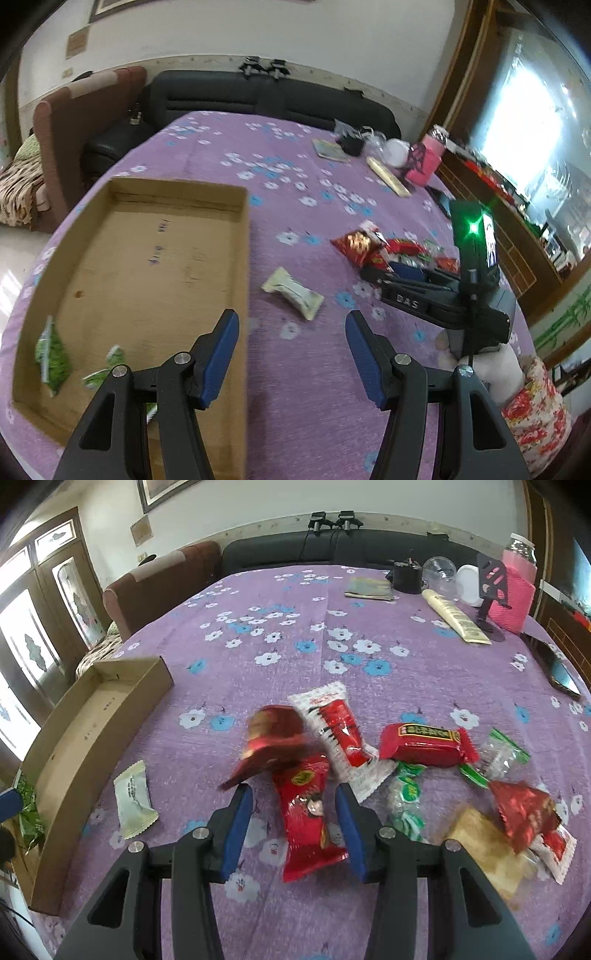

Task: Organize snacks
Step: 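Grasp the white snack packet with the left gripper while the right gripper grasps a red candy packet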

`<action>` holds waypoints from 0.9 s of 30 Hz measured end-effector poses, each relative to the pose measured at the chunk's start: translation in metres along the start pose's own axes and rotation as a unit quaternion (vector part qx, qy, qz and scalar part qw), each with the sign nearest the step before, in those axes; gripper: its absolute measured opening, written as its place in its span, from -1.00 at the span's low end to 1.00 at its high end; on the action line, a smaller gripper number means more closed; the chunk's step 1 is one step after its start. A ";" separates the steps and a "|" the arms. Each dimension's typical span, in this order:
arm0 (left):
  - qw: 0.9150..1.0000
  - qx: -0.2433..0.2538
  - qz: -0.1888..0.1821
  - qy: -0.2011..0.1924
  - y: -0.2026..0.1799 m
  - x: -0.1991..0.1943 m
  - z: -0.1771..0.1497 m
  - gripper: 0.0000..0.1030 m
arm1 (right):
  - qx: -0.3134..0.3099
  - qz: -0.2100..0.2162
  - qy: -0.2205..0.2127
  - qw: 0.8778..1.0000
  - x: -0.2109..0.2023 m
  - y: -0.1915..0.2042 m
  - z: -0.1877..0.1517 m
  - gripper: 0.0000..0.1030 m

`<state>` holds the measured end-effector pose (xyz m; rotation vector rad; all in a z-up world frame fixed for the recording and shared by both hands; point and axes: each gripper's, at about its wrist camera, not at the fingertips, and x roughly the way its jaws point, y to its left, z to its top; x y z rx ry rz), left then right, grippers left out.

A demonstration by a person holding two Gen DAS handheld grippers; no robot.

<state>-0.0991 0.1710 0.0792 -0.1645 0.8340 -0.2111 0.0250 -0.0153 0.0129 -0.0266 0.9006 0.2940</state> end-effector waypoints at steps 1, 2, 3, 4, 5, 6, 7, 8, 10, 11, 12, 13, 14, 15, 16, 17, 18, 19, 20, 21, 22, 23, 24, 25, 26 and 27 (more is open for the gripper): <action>1.000 0.004 -0.001 0.005 -0.004 0.005 0.000 0.23 | 0.000 0.004 0.000 1.000 0.000 0.000 0.000 -0.24; 1.000 0.007 -0.001 0.010 -0.007 0.009 0.000 0.23 | 0.000 0.007 -0.001 1.000 0.000 -0.001 -0.001 -0.48; 1.000 0.011 -0.001 0.014 -0.010 0.014 0.001 0.23 | 0.002 0.011 -0.002 1.000 -0.001 -0.002 -0.002 -0.55; 1.000 0.015 0.000 0.019 -0.013 0.019 0.001 0.23 | 0.008 0.017 -0.002 1.000 -0.001 -0.004 -0.003 -0.58; 1.000 0.019 0.003 0.024 -0.017 0.025 0.002 0.23 | 0.013 0.020 -0.002 1.000 -0.002 -0.006 -0.003 -0.59; 0.999 0.023 0.007 0.028 -0.019 0.030 0.002 0.23 | 0.021 0.026 -0.003 0.999 -0.003 -0.009 -0.004 -0.59; 0.999 0.028 0.010 0.032 -0.021 0.036 0.003 0.23 | 0.027 0.029 -0.003 0.999 -0.004 -0.011 -0.004 -0.60; 0.999 0.032 0.014 0.037 -0.023 0.043 0.004 0.23 | 0.033 0.033 -0.003 0.999 -0.005 -0.014 -0.005 -0.60; 0.998 0.037 0.022 0.049 -0.026 0.056 0.007 0.23 | 0.045 0.040 -0.002 0.998 -0.009 -0.019 -0.008 -0.60; 0.997 0.038 0.023 0.055 -0.027 0.063 0.009 0.23 | 0.048 0.041 -0.002 0.998 -0.009 -0.020 -0.008 -0.60; 0.997 0.038 0.025 0.058 -0.028 0.068 0.011 0.23 | 0.051 0.043 -0.002 0.998 -0.011 -0.022 -0.009 -0.60; 0.997 0.039 0.031 0.060 -0.029 0.073 0.013 0.23 | 0.054 0.046 -0.003 0.997 -0.014 -0.024 -0.009 -0.60; 0.997 0.038 0.037 0.062 -0.029 0.078 0.015 0.23 | 0.056 0.049 -0.004 0.997 -0.015 -0.025 -0.009 -0.60; 0.996 0.035 0.042 0.065 -0.028 0.084 0.017 0.23 | 0.057 0.052 -0.005 0.997 -0.017 -0.025 -0.009 -0.61; 0.996 0.031 0.044 0.068 -0.028 0.088 0.019 0.23 | 0.058 0.054 -0.007 0.997 -0.019 -0.025 -0.009 -0.61; 0.996 0.029 0.045 0.070 -0.027 0.092 0.022 0.23 | 0.058 0.055 -0.008 0.997 -0.020 -0.025 -0.009 -0.61; 0.996 0.029 0.047 0.072 -0.028 0.096 0.024 0.23 | 0.058 0.057 -0.009 0.997 -0.021 -0.025 -0.008 -0.61; 0.995 0.031 0.053 0.074 -0.028 0.101 0.026 0.23 | 0.058 0.059 -0.009 0.997 -0.021 -0.025 -0.008 -0.61; 0.995 0.034 0.059 0.073 -0.029 0.103 0.027 0.23 | 0.058 0.060 -0.008 0.996 -0.021 -0.025 -0.008 -0.61; 0.995 0.037 0.064 0.071 -0.030 0.105 0.028 0.23 | 0.059 0.060 -0.007 0.996 -0.021 -0.025 -0.008 -0.61; 0.995 0.039 0.066 0.070 -0.031 0.107 0.029 0.23 | 0.060 0.061 -0.007 0.996 -0.021 -0.025 -0.008 -0.61; 0.994 0.041 0.068 0.069 -0.032 0.109 0.030 0.17 | 0.061 0.062 -0.007 0.996 -0.021 -0.026 -0.008 -0.62; 0.994 0.047 0.069 0.070 -0.033 0.111 0.030 0.02 | 0.061 0.062 -0.007 0.996 -0.022 -0.026 -0.008 -0.62; 0.992 0.059 0.083 0.069 -0.035 0.112 0.029 -0.10 | 0.061 0.063 -0.007 0.996 -0.022 -0.025 -0.008 -0.61; 0.991 0.071 0.097 0.065 -0.036 0.113 0.028 -0.34 | 0.061 0.064 -0.008 0.996 -0.023 -0.025 -0.007 -0.61; 0.990 0.079 0.095 0.062 -0.037 0.111 0.027 -0.54 | 0.061 0.066 -0.009 0.996 -0.023 -0.025 -0.007 -0.62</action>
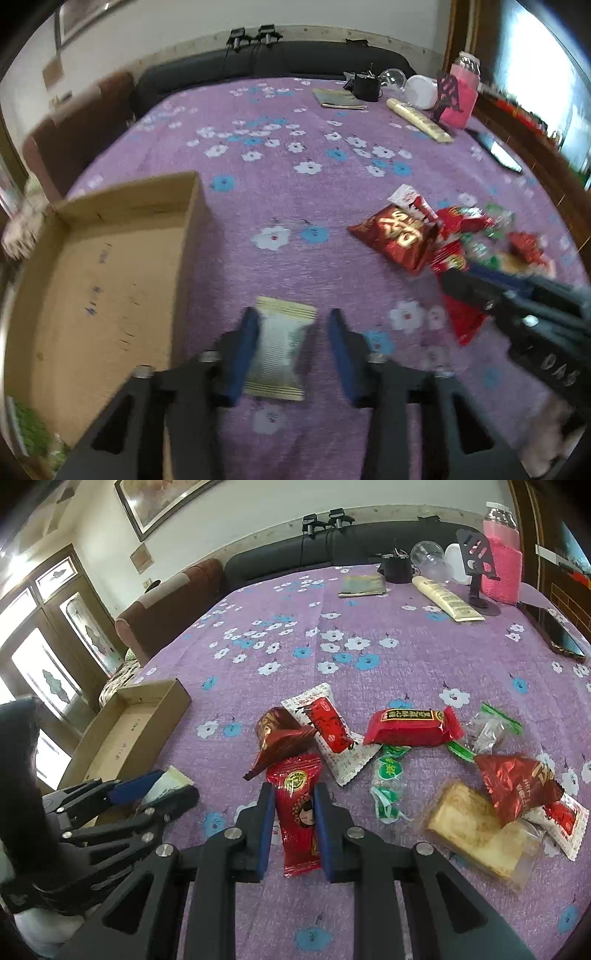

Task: Organize snacks
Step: 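Grasp the white snack packet with the left gripper while the right gripper grasps a red candy packet, then carry both packets over the cardboard box and release them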

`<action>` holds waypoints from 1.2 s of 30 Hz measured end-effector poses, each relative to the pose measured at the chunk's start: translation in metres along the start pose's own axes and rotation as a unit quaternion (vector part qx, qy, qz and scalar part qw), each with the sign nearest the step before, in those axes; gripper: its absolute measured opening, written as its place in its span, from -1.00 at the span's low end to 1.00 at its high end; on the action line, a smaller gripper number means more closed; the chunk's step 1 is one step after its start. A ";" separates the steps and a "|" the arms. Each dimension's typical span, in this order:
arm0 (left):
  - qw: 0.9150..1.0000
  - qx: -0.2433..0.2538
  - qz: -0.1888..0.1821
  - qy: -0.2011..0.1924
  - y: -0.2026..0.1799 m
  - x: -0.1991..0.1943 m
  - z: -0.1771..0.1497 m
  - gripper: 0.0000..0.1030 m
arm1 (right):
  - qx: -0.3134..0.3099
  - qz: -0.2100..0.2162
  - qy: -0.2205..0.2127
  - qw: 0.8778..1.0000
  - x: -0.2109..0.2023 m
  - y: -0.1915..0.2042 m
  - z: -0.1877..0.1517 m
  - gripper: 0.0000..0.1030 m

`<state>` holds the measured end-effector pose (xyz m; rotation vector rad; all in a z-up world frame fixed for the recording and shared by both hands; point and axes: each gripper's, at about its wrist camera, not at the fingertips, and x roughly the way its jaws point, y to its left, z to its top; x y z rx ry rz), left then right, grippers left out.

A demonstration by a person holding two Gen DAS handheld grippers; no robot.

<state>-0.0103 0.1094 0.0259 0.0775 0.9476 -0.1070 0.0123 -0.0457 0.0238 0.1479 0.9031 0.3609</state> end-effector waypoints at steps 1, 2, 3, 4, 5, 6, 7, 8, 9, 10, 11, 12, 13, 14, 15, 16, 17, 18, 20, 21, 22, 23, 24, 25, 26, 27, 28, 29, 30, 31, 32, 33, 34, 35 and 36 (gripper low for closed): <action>1.000 -0.001 -0.017 0.000 0.001 -0.002 -0.001 -0.54 | 0.000 0.001 0.000 1.000 0.000 0.000 0.000 -0.69; 1.000 -0.004 -0.022 -0.001 0.002 -0.005 -0.002 -0.56 | 0.000 0.003 0.001 1.000 0.000 0.000 0.000 -0.78; 1.000 -0.003 -0.022 -0.004 0.001 -0.006 -0.003 -0.63 | 0.001 0.005 0.002 1.000 0.000 0.000 0.000 -0.85; 1.000 -0.001 -0.024 -0.006 0.001 -0.009 -0.005 -0.63 | 0.002 0.006 0.002 1.000 0.000 0.000 0.000 -0.85; 1.000 -0.002 -0.028 -0.006 0.001 -0.011 -0.006 -0.63 | 0.003 0.006 0.001 1.000 0.000 -0.001 0.000 -0.86; 0.999 -0.005 -0.031 -0.007 0.002 -0.012 -0.008 -0.63 | 0.003 0.007 0.001 1.000 0.000 -0.001 0.000 -0.91; 0.999 -0.008 -0.034 -0.008 0.003 -0.015 -0.009 -0.63 | 0.004 0.009 0.001 1.000 0.000 0.000 0.000 -0.92; 0.999 -0.011 -0.038 -0.009 0.004 -0.017 -0.011 -0.63 | 0.004 0.010 0.001 1.000 0.000 -0.001 0.000 -0.92; 0.999 -0.014 -0.043 -0.007 0.005 -0.019 -0.012 -0.63 | 0.005 0.012 -0.001 1.000 0.000 -0.001 0.000 -0.92; 0.999 -0.017 -0.049 -0.004 0.006 -0.020 -0.013 -0.63 | 0.005 0.016 0.000 1.000 0.001 -0.001 0.000 -0.92; 0.998 -0.023 -0.056 -0.006 0.008 -0.021 -0.015 -0.62 | 0.007 0.016 0.000 1.000 0.001 -0.002 0.000 -0.92; 0.998 -0.028 -0.058 -0.006 0.010 -0.021 -0.016 -0.59 | 0.011 0.011 -0.003 1.000 0.001 -0.003 0.000 -0.87; 0.998 -0.034 -0.057 -0.003 0.012 -0.021 -0.018 -0.59 | 0.013 0.009 -0.002 1.000 0.002 -0.004 0.000 -0.69; 0.998 -0.036 -0.056 -0.001 0.012 -0.020 -0.019 -0.59 | 0.014 0.005 -0.002 1.000 0.003 -0.005 0.000 -0.60; 0.998 -0.037 -0.058 0.000 0.012 -0.019 -0.020 -0.59 | 0.014 0.001 -0.003 1.000 0.003 -0.005 -0.001 -0.47; 0.998 -0.037 -0.060 0.000 0.011 -0.019 -0.020 -0.59 | 0.014 0.000 -0.002 1.000 0.004 -0.006 -0.001 -0.44; 0.998 -0.032 -0.056 0.004 0.009 -0.017 -0.021 -0.57 | 0.014 0.003 -0.001 1.000 0.005 -0.005 -0.001 -0.43; 0.998 -0.027 -0.054 0.008 0.006 -0.016 -0.021 -0.53 | 0.013 0.008 0.002 1.000 0.006 -0.005 -0.002 -0.39; 0.999 -0.012 -0.048 0.009 0.000 -0.013 -0.024 -0.41 | 0.009 0.009 0.012 1.000 0.010 -0.003 -0.003 -0.30; 0.999 -0.006 -0.045 0.009 -0.003 -0.013 -0.025 -0.37 | 0.004 0.006 0.008 1.000 0.010 -0.002 -0.003 -0.29; 0.999 -0.001 -0.040 0.005 -0.005 -0.013 -0.026 -0.37 | 0.000 0.005 0.009 1.000 0.011 -0.001 -0.003 -0.26; 0.999 0.005 -0.035 0.003 -0.008 -0.013 -0.027 -0.37 | -0.006 0.002 0.007 1.000 0.010 0.002 -0.003 -0.26; 0.999 0.010 -0.032 0.002 -0.009 -0.014 -0.028 -0.56 | -0.011 -0.001 0.006 1.000 0.011 0.003 -0.004 -0.26; 0.999 0.016 -0.031 0.000 -0.011 -0.015 -0.029 -0.59 | -0.017 -0.002 0.007 1.000 0.011 0.005 -0.005 -0.26; 0.999 0.018 -0.034 0.000 -0.011 -0.016 -0.030 -0.60 | -0.029 -0.002 0.009 1.000 0.012 0.009 -0.006 -0.26; 0.999 0.018 -0.036 -0.001 -0.012 -0.018 -0.031 -0.61 | -0.036 -0.007 0.009 0.999 0.012 0.011 -0.006 -0.38; 0.999 0.016 -0.040 -0.002 -0.011 -0.019 -0.032 -0.61 | -0.042 -0.011 0.010 0.999 0.013 0.014 -0.007 -0.64; 0.999 0.013 -0.045 -0.004 -0.011 -0.021 -0.033 -0.61 | -0.047 -0.014 0.011 0.999 0.014 0.015 -0.008 -0.64; 0.999 0.009 -0.049 -0.005 -0.009 -0.023 -0.034 -0.61 | -0.047 -0.014 0.011 0.999 0.014 0.016 -0.008 -0.65; 0.998 0.002 -0.055 -0.006 -0.007 -0.026 -0.035 -0.61 | -0.045 -0.014 0.009 0.999 0.013 0.015 -0.009 -0.67; 0.998 -0.005 -0.063 -0.009 -0.004 -0.029 -0.036 -0.61 | -0.044 -0.015 0.008 0.999 0.013 0.014 -0.009 -0.67; 0.997 -0.014 -0.071 -0.012 -0.001 -0.034 -0.037 -0.61 | -0.040 -0.014 0.006 0.999 0.011 0.014 -0.009 -0.67; 0.997 -0.020 -0.075 -0.015 0.002 -0.038 -0.038 -0.61 | -0.037 -0.012 0.006 0.999 0.010 0.013 -0.010 -0.67; 0.996 -0.027 -0.080 -0.019 0.006 -0.043 -0.039 -0.61 | -0.033 -0.007 0.009 0.999 0.009 0.012 -0.011 -0.67; 0.996 -0.033 -0.084 -0.023 0.010 -0.048 -0.040 -0.61 | -0.029 -0.006 0.011 1.000 0.007 0.011 -0.013 -0.67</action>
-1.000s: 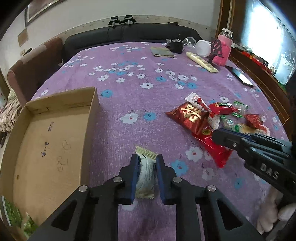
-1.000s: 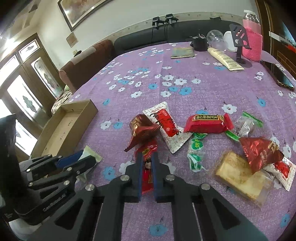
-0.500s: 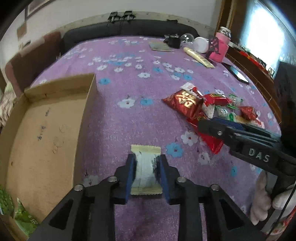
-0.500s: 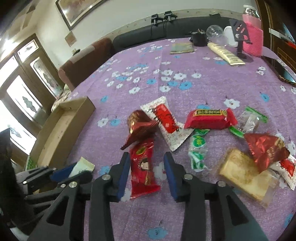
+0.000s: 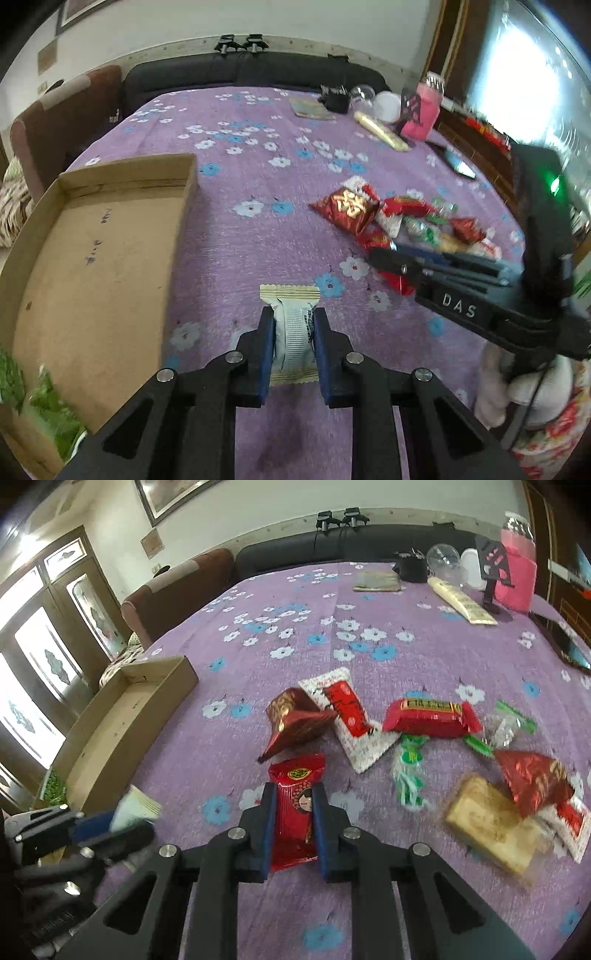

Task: Organize snacks
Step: 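Carry both packets over the cardboard box and release them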

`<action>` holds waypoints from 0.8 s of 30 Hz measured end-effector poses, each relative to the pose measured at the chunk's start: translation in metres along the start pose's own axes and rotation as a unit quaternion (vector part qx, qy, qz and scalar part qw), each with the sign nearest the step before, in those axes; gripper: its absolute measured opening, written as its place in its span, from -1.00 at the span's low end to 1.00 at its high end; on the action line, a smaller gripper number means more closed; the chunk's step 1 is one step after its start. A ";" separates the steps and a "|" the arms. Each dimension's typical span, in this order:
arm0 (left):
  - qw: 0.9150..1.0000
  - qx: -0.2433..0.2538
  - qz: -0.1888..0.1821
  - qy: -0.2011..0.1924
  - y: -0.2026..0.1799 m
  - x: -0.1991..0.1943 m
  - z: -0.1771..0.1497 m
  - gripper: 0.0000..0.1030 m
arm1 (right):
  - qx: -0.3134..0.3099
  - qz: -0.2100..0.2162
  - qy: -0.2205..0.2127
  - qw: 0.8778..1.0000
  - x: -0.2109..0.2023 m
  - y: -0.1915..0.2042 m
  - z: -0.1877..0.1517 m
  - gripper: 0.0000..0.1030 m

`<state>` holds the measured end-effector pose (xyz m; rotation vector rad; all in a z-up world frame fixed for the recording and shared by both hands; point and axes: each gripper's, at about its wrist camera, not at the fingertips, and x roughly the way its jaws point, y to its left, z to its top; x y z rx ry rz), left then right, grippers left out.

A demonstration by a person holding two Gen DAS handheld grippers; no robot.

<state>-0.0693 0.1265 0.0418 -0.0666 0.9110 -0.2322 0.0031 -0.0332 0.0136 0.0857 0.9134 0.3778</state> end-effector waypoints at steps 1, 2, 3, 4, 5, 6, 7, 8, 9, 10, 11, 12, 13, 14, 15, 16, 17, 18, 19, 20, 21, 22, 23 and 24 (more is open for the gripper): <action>1.000 -0.007 -0.005 -0.005 0.005 -0.006 -0.001 -0.61 | 0.001 0.000 0.000 1.000 -0.002 0.000 -0.001 -0.67; 1.000 -0.015 -0.008 -0.010 0.010 -0.013 -0.002 -0.61 | 0.004 0.001 -0.001 1.000 -0.006 0.001 -0.003 -0.67; 1.000 -0.022 -0.011 -0.016 0.016 -0.021 -0.002 -0.61 | 0.009 0.006 -0.002 1.000 -0.011 0.001 -0.005 -0.67; 0.999 -0.028 -0.013 -0.021 0.021 -0.026 -0.003 -0.61 | 0.014 0.011 -0.004 1.000 -0.018 0.002 -0.008 -0.67; 0.999 -0.037 -0.014 -0.029 0.027 -0.034 -0.003 -0.61 | 0.017 0.015 -0.004 1.000 -0.022 0.003 -0.010 -0.67; 0.998 -0.044 -0.014 -0.037 0.034 -0.040 -0.003 -0.61 | 0.018 0.020 -0.005 1.000 -0.029 0.006 -0.012 -0.67; 0.998 -0.050 -0.013 -0.046 0.041 -0.048 -0.003 -0.61 | 0.017 0.022 -0.005 1.000 -0.032 0.009 -0.012 -0.67; 0.997 -0.058 -0.010 -0.055 0.049 -0.055 -0.003 -0.61 | 0.013 0.023 -0.006 1.000 -0.037 0.014 -0.012 -0.67; 0.996 -0.064 -0.005 -0.062 0.056 -0.061 -0.003 -0.61 | 0.006 0.024 -0.007 1.000 -0.041 0.021 -0.010 -0.67; 0.995 -0.071 0.001 -0.069 0.065 -0.067 -0.003 -0.61 | 0.000 0.026 -0.009 1.000 -0.045 0.028 -0.008 -0.67; 0.994 -0.078 0.009 -0.076 0.075 -0.072 -0.003 -0.61 | -0.009 0.031 -0.011 0.999 -0.049 0.039 -0.004 -0.67; 0.993 -0.084 0.014 -0.081 0.083 -0.076 -0.004 -0.61 | -0.018 0.036 -0.013 0.999 -0.051 0.049 -0.002 -0.66; 0.992 -0.091 0.021 -0.086 0.093 -0.080 -0.004 -0.61 | -0.024 0.040 -0.013 0.999 -0.052 0.056 0.000 -0.66; 0.991 -0.098 0.029 -0.089 0.104 -0.084 -0.004 -0.61 | -0.035 0.045 -0.012 0.998 -0.053 0.067 0.003 -0.66; 0.990 -0.104 0.037 -0.091 0.114 -0.087 -0.004 -0.61 | -0.047 0.052 -0.011 0.998 -0.052 0.081 0.007 -0.66; 0.989 -0.108 0.042 -0.092 0.122 -0.089 -0.004 -0.61 | -0.057 0.060 -0.008 0.997 -0.050 0.095 0.010 -0.66; 0.988 -0.111 0.049 -0.092 0.132 -0.091 -0.004 -0.61 | -0.065 0.067 -0.004 0.996 -0.047 0.106 0.013 -0.66; 0.988 -0.112 0.054 -0.092 0.139 -0.092 -0.004 -0.61 | -0.073 0.074 -0.001 0.995 -0.043 0.119 0.016 -0.66; 0.988 -0.113 0.061 -0.090 0.146 -0.093 -0.003 -0.61 | -0.080 0.080 0.002 0.994 -0.040 0.130 0.018 -0.66; 0.987 -0.113 0.067 -0.088 0.153 -0.092 -0.003 -0.61 | -0.085 0.083 0.004 0.993 -0.037 0.138 0.019 -0.66; 0.987 -0.114 0.071 -0.087 0.158 -0.092 -0.002 -0.60 | -0.095 0.086 0.007 0.992 -0.032 0.152 0.021 -0.66; 0.987 -0.114 0.075 -0.085 0.165 -0.090 -0.001 -0.60 | -0.102 0.087 0.009 0.991 -0.028 0.162 0.022 -0.66; 0.987 -0.116 0.077 -0.083 0.170 -0.089 0.000 -0.60 | -0.110 0.087 0.011 0.990 -0.022 0.172 0.024 -0.66; 0.987 -0.119 0.079 -0.080 0.175 -0.086 0.001 -0.60 | -0.116 0.089 0.016 0.989 -0.015 0.183 0.025 -0.66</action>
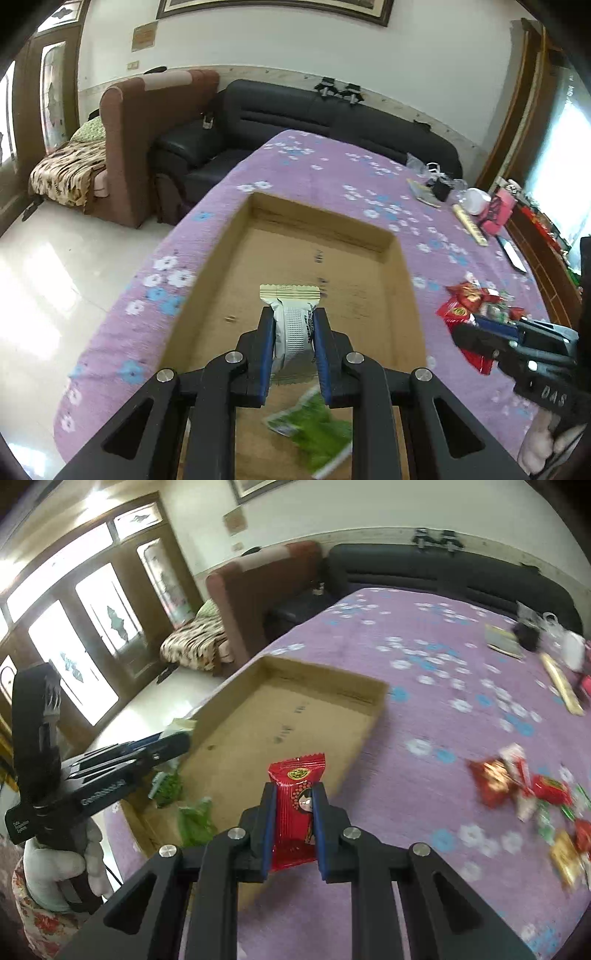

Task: Organize snacks
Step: 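Carry both packets over the cardboard box and release them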

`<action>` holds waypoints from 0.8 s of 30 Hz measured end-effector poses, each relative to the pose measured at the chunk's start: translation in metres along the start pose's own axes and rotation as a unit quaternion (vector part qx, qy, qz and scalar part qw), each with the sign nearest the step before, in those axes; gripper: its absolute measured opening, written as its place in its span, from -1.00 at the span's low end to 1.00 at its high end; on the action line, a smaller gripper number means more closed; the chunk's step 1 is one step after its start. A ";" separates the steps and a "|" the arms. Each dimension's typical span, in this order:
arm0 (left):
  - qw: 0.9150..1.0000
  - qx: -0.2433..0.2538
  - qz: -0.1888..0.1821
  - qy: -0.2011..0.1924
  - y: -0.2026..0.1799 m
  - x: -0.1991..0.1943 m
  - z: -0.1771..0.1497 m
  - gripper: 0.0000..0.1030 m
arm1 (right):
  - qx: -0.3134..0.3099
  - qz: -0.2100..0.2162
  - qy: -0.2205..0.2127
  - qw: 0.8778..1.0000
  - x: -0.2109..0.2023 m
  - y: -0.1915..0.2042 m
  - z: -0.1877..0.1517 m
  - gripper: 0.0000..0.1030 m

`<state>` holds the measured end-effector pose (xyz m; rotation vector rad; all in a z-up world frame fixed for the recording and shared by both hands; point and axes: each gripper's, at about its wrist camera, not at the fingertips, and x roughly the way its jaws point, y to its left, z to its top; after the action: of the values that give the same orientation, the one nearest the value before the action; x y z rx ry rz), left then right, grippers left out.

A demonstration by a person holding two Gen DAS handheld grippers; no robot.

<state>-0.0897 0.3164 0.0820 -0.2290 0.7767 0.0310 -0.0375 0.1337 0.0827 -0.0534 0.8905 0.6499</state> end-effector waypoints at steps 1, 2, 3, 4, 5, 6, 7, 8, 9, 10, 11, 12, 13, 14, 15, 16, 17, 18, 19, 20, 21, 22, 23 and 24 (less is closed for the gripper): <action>1.000 -0.003 0.002 0.003 0.004 0.003 0.001 -0.60 | -0.003 0.002 0.007 1.000 0.009 0.008 0.003 -0.66; 1.000 -0.008 0.004 0.008 0.010 0.007 0.001 -0.60 | -0.005 0.002 0.013 1.000 0.017 0.013 0.005 -0.66; 1.000 -0.012 0.005 0.012 0.014 0.010 0.002 -0.60 | -0.005 0.003 0.017 1.000 0.023 0.017 0.006 -0.66; 1.000 -0.016 0.006 0.015 0.018 0.013 0.003 -0.60 | -0.004 0.004 0.025 1.000 0.032 0.022 0.007 -0.66; 1.000 -0.020 0.007 0.019 0.022 0.017 0.003 -0.60 | -0.003 0.005 0.029 1.000 0.036 0.024 0.008 -0.66; 0.999 -0.023 0.008 0.022 0.025 0.018 0.002 -0.60 | -0.002 0.006 0.037 0.999 0.044 0.028 0.008 -0.66; 0.999 -0.025 0.008 0.025 0.026 0.022 0.002 -0.60 | -0.002 0.006 0.041 0.999 0.050 0.029 0.007 -0.66; 0.999 -0.028 0.007 0.028 0.028 0.024 0.002 -0.60 | -0.004 0.006 0.046 0.999 0.055 0.032 0.007 -0.66; 0.999 -0.030 0.006 0.029 0.029 0.025 0.001 -0.60 | -0.006 0.004 0.051 0.999 0.062 0.035 0.006 -0.66; 0.999 -0.032 0.005 0.030 0.030 0.027 0.000 -0.60 | -0.008 0.003 0.054 0.999 0.067 0.036 0.006 -0.66; 0.999 -0.035 0.004 0.031 0.032 0.028 0.000 -0.59 | -0.009 0.003 0.058 0.998 0.072 0.038 0.005 -0.66; 0.999 -0.038 0.004 0.031 0.034 0.028 0.000 -0.59 | -0.010 0.003 0.062 0.998 0.078 0.040 0.004 -0.66; 0.999 -0.040 0.003 0.032 0.035 0.029 0.000 -0.59 | -0.010 0.003 0.064 0.998 0.080 0.041 0.004 -0.66; 0.999 -0.043 0.003 0.032 0.037 0.029 -0.001 -0.59 | -0.012 0.003 0.068 0.998 0.084 0.044 0.003 -0.66; 0.998 -0.046 0.004 0.032 0.038 0.029 -0.001 -0.59 | -0.012 0.002 0.070 0.997 0.086 0.046 0.003 -0.66; 0.998 -0.048 0.003 0.032 0.040 0.030 -0.001 -0.59 | -0.014 0.002 0.071 0.997 0.088 0.048 0.002 -0.66; 0.998 -0.050 0.000 0.032 0.041 0.029 -0.002 -0.59 | -0.015 0.002 0.072 0.997 0.088 0.049 0.002 -0.66; 0.998 -0.052 -0.002 0.033 0.042 0.029 -0.002 -0.59 | -0.018 0.002 0.072 0.997 0.089 0.051 0.002 -0.66; 0.998 -0.052 -0.003 0.033 0.042 0.029 -0.002 -0.59 | -0.019 0.002 0.071 0.997 0.089 0.052 0.002 -0.65; 0.998 -0.053 -0.004 0.033 0.043 0.028 -0.002 -0.59 | -0.021 0.002 0.072 0.997 0.089 0.053 0.002 -0.65; 0.998 -0.055 -0.006 0.033 0.044 0.027 -0.002 -0.56 | -0.023 0.003 0.072 0.997 0.090 0.054 0.002 -0.64; 0.998 -0.057 -0.008 0.033 0.044 0.026 -0.002 -0.51 | -0.024 0.003 0.072 0.997 0.090 0.054 0.002 -0.64; 0.998 -0.060 -0.010 0.032 0.044 0.024 -0.002 -0.38 | -0.025 0.003 0.070 0.997 0.090 0.055 0.002 -0.64; 0.997 -0.063 -0.011 0.031 0.044 0.023 -0.002 -0.25 | -0.024 0.006 0.067 0.997 0.089 0.055 0.002 -0.62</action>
<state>-0.0798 0.3578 0.0563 -0.3599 0.8339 0.0521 -0.0259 0.2234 0.0308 -0.1356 1.0051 0.6840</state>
